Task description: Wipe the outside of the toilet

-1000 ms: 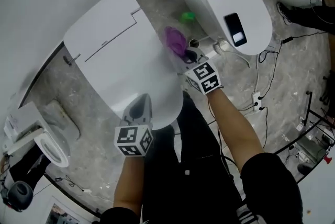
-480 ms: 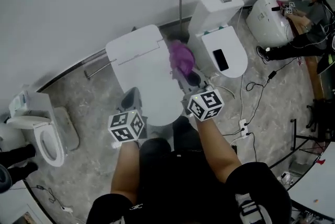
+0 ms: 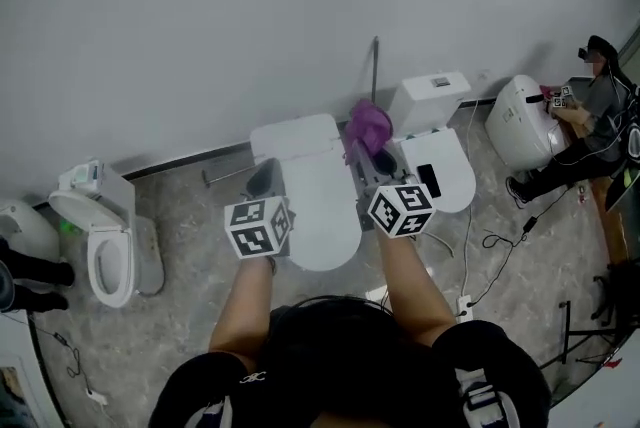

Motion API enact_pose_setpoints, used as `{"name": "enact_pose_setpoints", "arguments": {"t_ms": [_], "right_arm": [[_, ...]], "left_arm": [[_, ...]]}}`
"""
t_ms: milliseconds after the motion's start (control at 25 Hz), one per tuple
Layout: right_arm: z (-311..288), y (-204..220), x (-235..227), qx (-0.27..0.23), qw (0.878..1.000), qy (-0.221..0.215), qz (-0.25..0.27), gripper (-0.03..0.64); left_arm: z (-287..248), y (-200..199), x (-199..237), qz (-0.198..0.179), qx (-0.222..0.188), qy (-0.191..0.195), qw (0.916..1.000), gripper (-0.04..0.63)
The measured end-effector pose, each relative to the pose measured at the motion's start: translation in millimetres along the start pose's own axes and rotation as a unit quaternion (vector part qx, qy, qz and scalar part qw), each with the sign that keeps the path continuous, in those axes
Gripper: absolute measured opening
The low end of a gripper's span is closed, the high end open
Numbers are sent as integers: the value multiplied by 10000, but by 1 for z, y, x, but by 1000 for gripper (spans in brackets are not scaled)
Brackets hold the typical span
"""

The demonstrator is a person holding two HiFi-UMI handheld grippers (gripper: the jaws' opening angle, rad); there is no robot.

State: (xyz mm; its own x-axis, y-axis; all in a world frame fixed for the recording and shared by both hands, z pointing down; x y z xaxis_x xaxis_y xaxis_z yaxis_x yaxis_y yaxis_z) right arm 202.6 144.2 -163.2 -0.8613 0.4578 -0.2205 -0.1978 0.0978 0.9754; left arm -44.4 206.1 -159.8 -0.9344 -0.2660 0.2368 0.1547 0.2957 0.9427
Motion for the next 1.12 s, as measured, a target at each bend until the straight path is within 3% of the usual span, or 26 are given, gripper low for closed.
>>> {"name": "enact_pose_setpoints", "arguments": {"t_ms": [160,360,640,760,960,1120], "right_arm": [[10,-29,9,-31,9992,-193,341,57],[20,-45,2,-124,9997,-194,59,56],[19,-53,-12,-100,9988,-477,-48,57],[20,-56,-17,-114,9980,-593,-181,56],[22,-59,-12,-138,9967,-765,241,57],[24,-58,-16,-153,9958,-864,273,57]], "left_arm": [[5,-20,-31,-234,-12,-76,9997,8],[7,-28,-55,-373,23,-24,9993,8],[-5,-30,-67,-6,-9,57,10000,8],[-11,-29,-76,-34,36,67,10000,8],[-14,-26,-81,-51,71,70,9999,9],[-17,-24,-86,-108,87,108,9998,8]]}}
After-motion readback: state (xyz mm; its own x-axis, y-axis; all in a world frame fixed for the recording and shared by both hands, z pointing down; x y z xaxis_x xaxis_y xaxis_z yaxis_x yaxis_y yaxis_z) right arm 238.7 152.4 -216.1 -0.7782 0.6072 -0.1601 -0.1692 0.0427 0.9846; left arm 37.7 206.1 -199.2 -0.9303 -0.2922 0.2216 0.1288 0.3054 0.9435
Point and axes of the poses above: the fingertips, and each gripper's own axes: z backward along the fingers, x to its left, y out of its underside, the point moved 10 cm from there along z, backward along the fingers, and after that the axes turned 8 degrees about y, right-handed, at the moved point
